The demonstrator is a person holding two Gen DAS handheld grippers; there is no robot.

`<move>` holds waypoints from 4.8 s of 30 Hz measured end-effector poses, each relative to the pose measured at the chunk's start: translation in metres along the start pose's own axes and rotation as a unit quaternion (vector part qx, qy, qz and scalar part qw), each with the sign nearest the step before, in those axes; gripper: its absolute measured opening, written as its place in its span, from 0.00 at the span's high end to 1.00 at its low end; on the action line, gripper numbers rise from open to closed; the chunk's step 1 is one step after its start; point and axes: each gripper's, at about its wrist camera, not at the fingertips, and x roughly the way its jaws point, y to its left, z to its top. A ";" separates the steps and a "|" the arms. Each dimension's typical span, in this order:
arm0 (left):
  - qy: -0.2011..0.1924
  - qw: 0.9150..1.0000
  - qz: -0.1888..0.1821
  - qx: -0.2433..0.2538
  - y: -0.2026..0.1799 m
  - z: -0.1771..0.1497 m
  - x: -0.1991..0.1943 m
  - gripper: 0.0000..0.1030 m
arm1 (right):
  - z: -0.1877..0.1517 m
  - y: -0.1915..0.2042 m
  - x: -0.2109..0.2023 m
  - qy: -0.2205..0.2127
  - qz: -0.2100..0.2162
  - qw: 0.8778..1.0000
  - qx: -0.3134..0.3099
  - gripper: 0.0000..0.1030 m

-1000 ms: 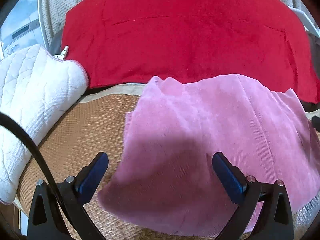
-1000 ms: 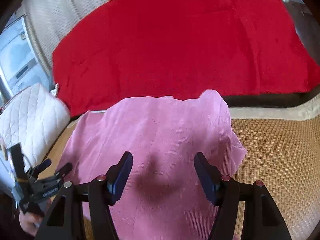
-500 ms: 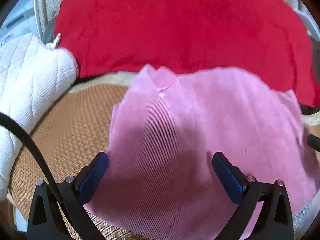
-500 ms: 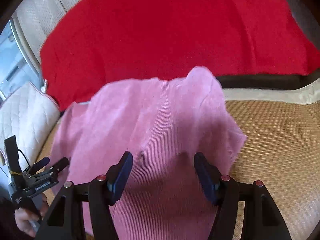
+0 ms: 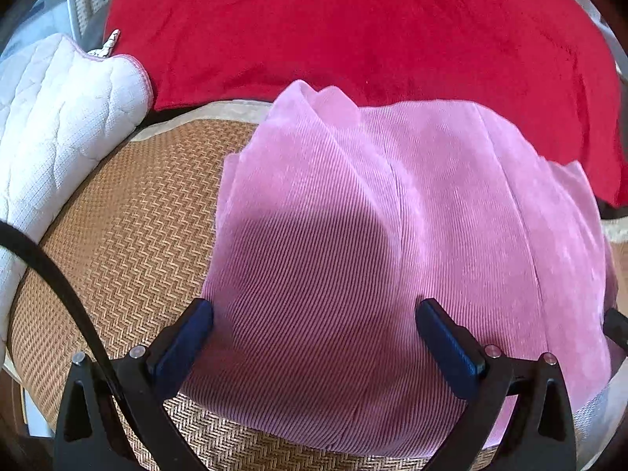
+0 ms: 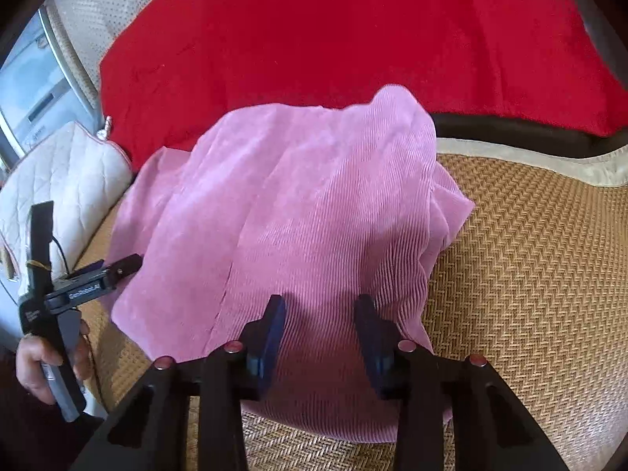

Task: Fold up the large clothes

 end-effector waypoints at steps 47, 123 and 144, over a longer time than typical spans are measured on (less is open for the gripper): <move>-0.025 0.996 -0.039 0.070 -0.064 0.020 0.005 0.00 | 0.028 0.017 0.026 -0.009 0.013 0.998 0.063 0.57; 0.027 0.980 -0.194 -0.020 0.080 -0.074 -0.077 0.77 | -0.063 -0.024 -0.043 0.005 0.060 0.997 0.054 0.74; -0.001 0.951 -0.223 -0.214 0.116 -0.138 -0.123 0.18 | -0.082 -0.002 -0.160 -0.097 0.031 0.995 0.019 0.21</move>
